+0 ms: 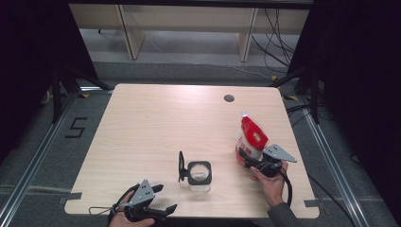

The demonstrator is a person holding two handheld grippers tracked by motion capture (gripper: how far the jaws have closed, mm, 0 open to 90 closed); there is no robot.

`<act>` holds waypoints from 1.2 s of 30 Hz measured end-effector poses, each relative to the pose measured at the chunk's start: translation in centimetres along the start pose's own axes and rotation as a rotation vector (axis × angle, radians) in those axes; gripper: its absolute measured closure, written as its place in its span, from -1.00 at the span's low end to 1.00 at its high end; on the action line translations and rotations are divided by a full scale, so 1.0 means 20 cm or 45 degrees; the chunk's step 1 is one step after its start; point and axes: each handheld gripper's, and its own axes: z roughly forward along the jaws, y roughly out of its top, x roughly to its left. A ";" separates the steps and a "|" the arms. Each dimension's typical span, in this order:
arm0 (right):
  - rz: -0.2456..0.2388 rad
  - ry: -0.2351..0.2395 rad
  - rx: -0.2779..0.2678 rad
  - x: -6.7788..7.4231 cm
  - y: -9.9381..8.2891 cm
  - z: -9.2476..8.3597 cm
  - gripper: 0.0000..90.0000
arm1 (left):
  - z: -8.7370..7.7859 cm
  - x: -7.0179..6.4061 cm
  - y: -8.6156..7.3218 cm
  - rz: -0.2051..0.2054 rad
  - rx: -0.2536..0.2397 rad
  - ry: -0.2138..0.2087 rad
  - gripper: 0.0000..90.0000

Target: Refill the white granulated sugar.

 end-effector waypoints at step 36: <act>-0.889 -0.018 0.069 0.33 0.14 -0.48 -0.20 | -0.01 0.03 0.00 0.018 0.011 0.028 -0.59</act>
